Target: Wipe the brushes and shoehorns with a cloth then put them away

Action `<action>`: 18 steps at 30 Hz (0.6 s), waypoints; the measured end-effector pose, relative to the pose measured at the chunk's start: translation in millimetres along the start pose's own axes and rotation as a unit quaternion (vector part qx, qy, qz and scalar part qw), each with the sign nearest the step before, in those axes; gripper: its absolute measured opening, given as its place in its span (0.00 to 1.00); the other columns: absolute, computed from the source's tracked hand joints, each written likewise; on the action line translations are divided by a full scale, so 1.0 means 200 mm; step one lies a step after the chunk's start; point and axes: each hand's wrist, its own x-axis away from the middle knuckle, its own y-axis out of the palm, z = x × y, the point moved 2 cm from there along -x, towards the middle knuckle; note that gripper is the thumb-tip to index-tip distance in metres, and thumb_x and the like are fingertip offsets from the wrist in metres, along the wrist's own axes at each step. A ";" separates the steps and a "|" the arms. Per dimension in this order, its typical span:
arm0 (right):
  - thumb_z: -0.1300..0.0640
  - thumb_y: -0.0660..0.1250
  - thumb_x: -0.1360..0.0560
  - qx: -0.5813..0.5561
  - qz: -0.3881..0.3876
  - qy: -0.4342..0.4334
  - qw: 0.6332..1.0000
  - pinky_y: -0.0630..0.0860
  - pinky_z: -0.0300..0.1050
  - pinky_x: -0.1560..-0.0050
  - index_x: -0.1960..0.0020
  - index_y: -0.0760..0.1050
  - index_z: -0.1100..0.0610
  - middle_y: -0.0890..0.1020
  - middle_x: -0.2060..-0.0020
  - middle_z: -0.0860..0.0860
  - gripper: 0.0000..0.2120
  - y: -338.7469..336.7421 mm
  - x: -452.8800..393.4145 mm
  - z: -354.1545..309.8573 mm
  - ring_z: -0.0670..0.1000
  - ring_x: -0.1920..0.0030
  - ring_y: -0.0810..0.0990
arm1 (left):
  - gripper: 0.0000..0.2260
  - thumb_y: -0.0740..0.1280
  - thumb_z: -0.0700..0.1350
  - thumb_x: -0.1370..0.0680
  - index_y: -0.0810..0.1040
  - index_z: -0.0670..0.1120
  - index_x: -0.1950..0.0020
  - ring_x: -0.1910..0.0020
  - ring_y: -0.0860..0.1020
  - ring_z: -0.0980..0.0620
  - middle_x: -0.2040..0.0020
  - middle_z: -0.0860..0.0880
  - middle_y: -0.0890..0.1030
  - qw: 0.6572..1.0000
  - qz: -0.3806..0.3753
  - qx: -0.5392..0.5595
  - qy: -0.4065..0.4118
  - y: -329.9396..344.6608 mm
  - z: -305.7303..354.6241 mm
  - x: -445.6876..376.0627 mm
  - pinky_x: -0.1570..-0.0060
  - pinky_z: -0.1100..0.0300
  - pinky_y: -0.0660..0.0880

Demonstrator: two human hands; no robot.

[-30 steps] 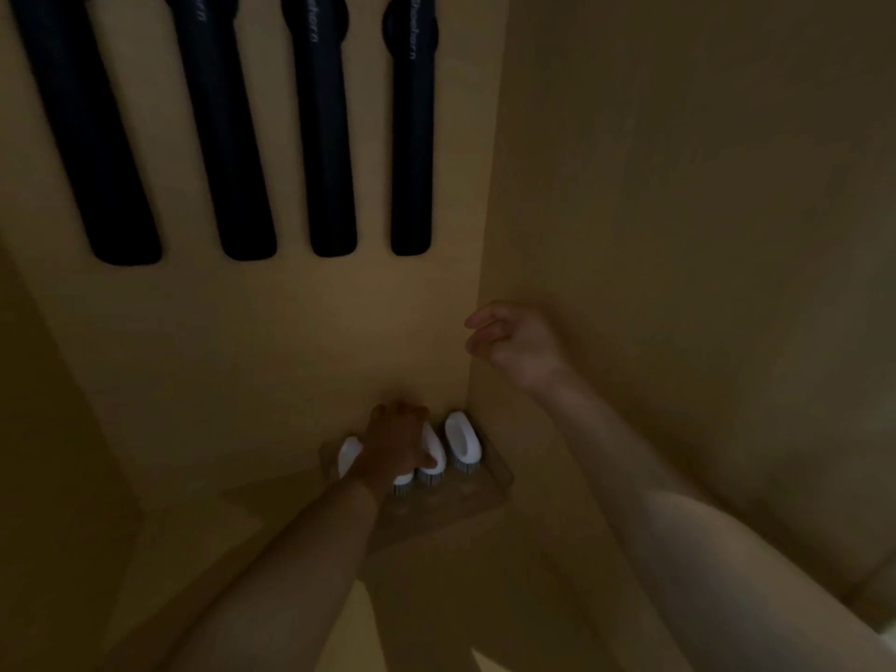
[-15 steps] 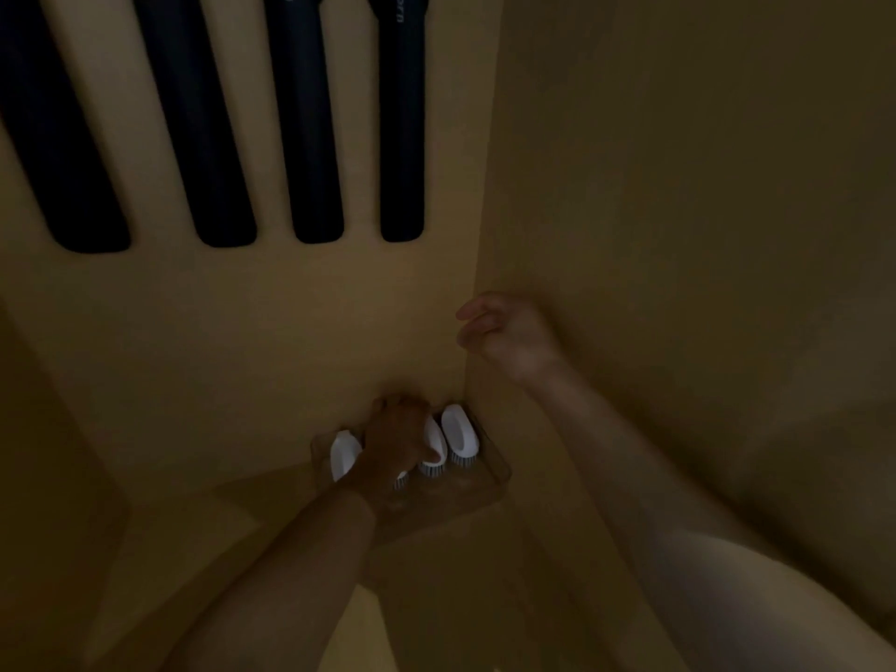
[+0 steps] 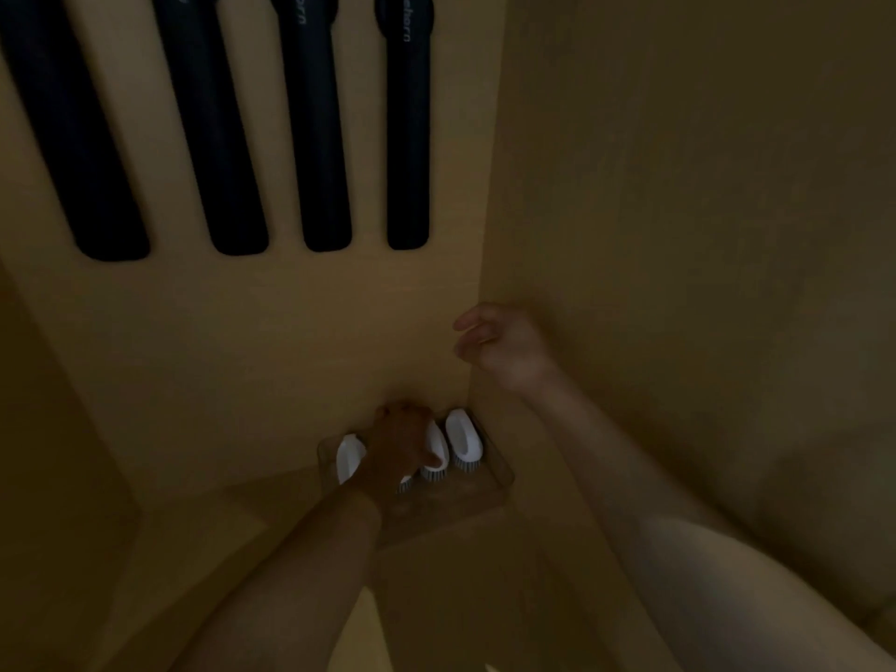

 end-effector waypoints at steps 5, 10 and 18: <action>0.68 0.70 0.25 0.000 0.002 0.010 1.000 0.78 0.49 0.45 0.45 0.79 0.61 0.84 0.50 0.62 0.10 -0.02 0.02 0.01 0.58 0.45 0.82 | 0.34 0.72 0.63 0.30 0.68 0.50 0.30 0.30 0.67 0.46 0.31 0.49 0.72 1.000 0.014 0.000 -0.002 0.02 0.01 -0.01 0.31 0.48 0.60; 0.68 0.69 0.25 0.004 -0.004 0.009 1.000 0.77 0.50 0.43 0.44 0.79 0.62 0.84 0.49 0.62 0.10 -0.03 0.02 0.01 0.59 0.44 0.82 | 0.35 0.73 0.63 0.32 0.68 0.51 0.30 0.30 0.67 0.45 0.31 0.49 0.71 1.000 0.003 0.007 -0.018 0.01 0.00 0.01 0.32 0.47 0.62; 0.66 0.72 0.25 0.002 -0.019 0.001 1.000 0.78 0.50 0.43 0.47 0.79 0.58 0.83 0.50 0.58 0.09 0.03 0.01 0.00 0.55 0.47 0.81 | 0.30 0.67 0.62 0.27 0.70 0.50 0.29 0.34 0.70 0.46 0.32 0.48 0.74 0.994 0.103 0.016 0.010 -0.13 -0.06 0.10 0.38 0.49 0.64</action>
